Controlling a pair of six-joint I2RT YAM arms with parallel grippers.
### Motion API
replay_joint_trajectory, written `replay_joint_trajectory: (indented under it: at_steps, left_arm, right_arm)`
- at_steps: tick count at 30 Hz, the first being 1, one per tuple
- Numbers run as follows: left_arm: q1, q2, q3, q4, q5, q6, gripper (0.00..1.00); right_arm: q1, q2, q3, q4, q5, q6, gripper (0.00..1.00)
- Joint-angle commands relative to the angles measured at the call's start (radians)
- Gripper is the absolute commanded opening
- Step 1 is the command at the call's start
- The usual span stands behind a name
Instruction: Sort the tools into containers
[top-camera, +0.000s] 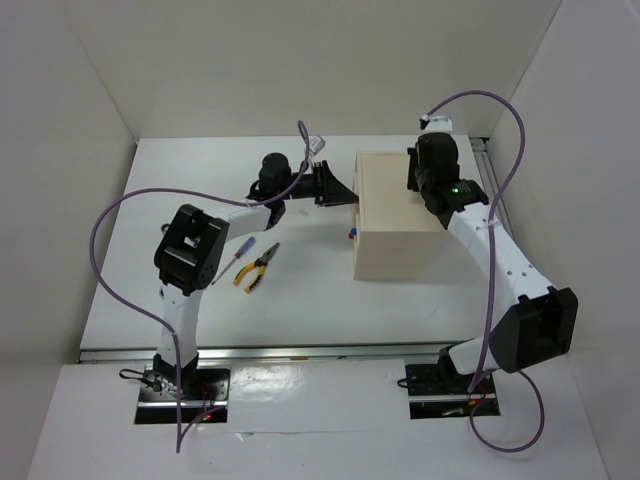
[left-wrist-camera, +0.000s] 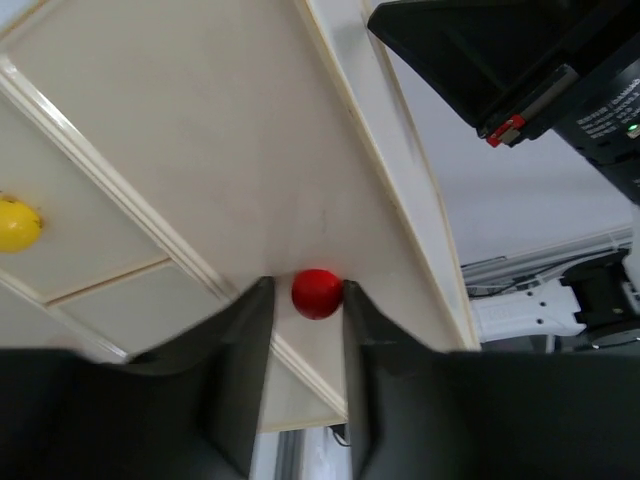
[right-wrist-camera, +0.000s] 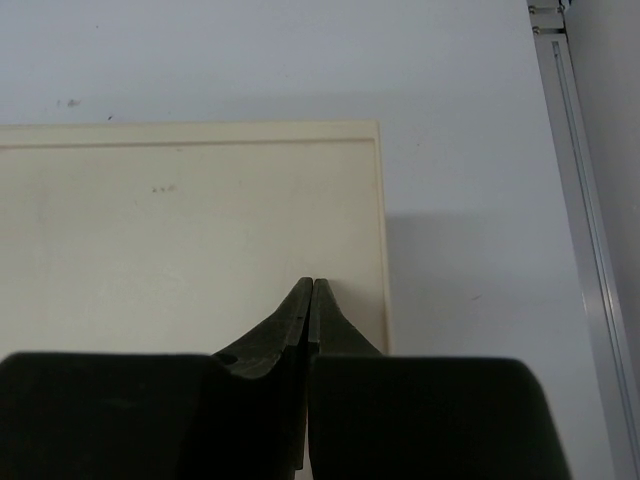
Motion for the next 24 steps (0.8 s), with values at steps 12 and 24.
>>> replay_joint_trajectory:
  at_steps: [12,24]
  left_arm:
    - [0.002,0.003,-0.013,0.136,0.019,-0.045,0.00]
    - [0.185,-0.074,-0.186,0.354,0.059,-0.158,0.00]
  right_arm:
    - [0.007,-0.033,0.022,-0.021,0.010,0.010,0.00]
    - [-0.011,-0.023,0.004,-0.012,0.001,0.010,0.00]
